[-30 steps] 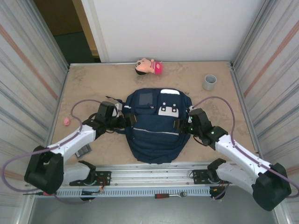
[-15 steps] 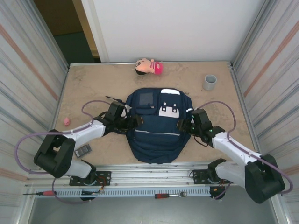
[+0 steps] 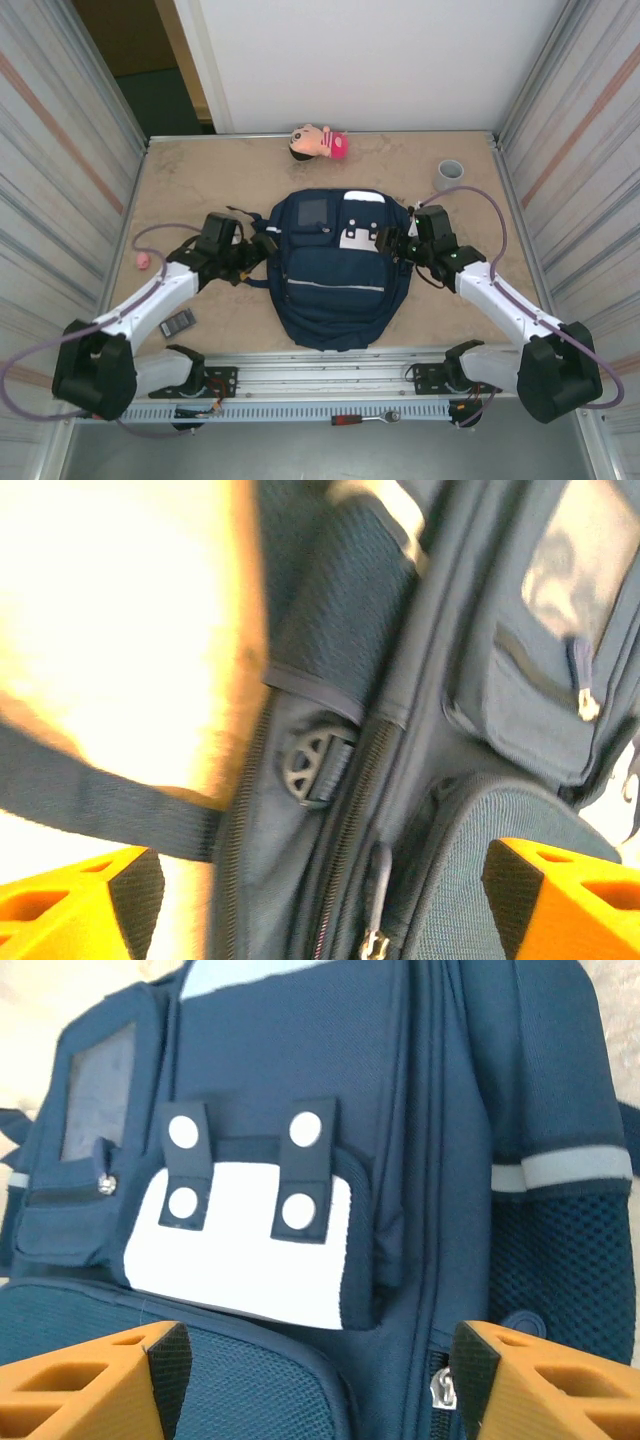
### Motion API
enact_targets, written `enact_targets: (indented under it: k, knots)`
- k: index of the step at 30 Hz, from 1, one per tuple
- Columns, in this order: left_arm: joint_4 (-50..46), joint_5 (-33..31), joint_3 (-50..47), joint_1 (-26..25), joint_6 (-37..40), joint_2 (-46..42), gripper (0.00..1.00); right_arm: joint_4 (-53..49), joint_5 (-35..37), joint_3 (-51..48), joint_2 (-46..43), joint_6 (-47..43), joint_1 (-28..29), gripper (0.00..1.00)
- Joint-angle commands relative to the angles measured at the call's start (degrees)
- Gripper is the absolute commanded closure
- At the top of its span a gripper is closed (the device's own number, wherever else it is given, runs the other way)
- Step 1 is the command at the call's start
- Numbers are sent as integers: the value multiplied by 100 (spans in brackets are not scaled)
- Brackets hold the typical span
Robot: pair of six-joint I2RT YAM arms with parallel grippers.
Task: Pack the student bag
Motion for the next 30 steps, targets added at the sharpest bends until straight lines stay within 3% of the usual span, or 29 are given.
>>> enact_targets:
  k: [1,4,8,12,21,26,30]
  knots:
    - [-1161,-663,-18,250,-502,-454,14,-484,-122,186,-81,-236,-13,29]
    - [-2080,-1021,122,622,-752,-553,13,-676,-112,253,-99,-192,-14,29]
    - [-3214,-1311,311,1297,-833,-324,2,-744,-102,218,-157,-182,-1,29]
    - [-3889,-1647,475,1902,-803,-71,1,-780,-84,151,-200,-182,-8,29]
    - [-3959,-2161,-62,3134,-1036,-485,1,-918,0,77,-336,-242,-1,29]
    - [-3600,-2144,-347,3929,-852,-648,2,-964,42,34,-442,-274,-6,29]
    - [-3449,-2151,-399,4230,-756,-497,2,-1016,72,33,-488,-303,-5,29]
